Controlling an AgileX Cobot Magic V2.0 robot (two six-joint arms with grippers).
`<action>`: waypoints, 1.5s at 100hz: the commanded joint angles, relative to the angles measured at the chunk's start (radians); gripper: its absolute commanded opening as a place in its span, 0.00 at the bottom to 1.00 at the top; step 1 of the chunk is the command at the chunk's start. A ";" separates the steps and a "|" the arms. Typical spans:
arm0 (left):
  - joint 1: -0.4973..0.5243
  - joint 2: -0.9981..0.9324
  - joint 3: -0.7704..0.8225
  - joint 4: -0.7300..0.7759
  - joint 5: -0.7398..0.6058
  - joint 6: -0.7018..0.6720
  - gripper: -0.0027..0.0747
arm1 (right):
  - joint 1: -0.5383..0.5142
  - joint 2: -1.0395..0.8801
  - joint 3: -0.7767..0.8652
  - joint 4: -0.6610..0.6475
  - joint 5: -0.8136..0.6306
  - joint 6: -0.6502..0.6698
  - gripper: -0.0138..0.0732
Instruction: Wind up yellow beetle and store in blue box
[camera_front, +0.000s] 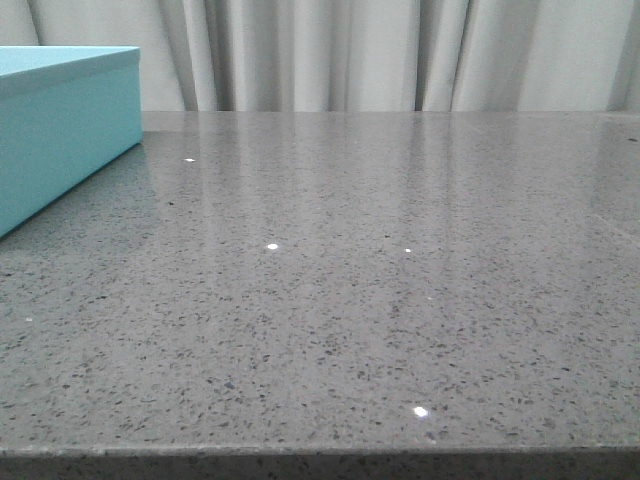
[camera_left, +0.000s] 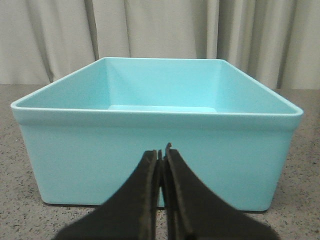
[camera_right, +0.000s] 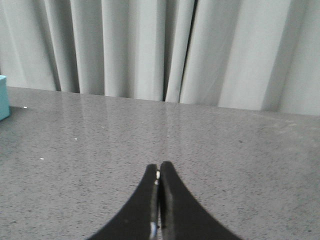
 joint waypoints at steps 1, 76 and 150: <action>-0.001 -0.031 0.043 -0.009 -0.067 0.002 0.01 | 0.000 0.010 -0.020 -0.065 -0.082 -0.012 0.08; -0.001 -0.031 0.043 -0.009 -0.067 0.002 0.01 | -0.314 -0.126 0.348 0.338 -0.374 -0.275 0.08; -0.001 -0.030 0.043 -0.009 -0.067 0.002 0.01 | -0.365 -0.177 0.477 0.393 -0.342 -0.272 0.08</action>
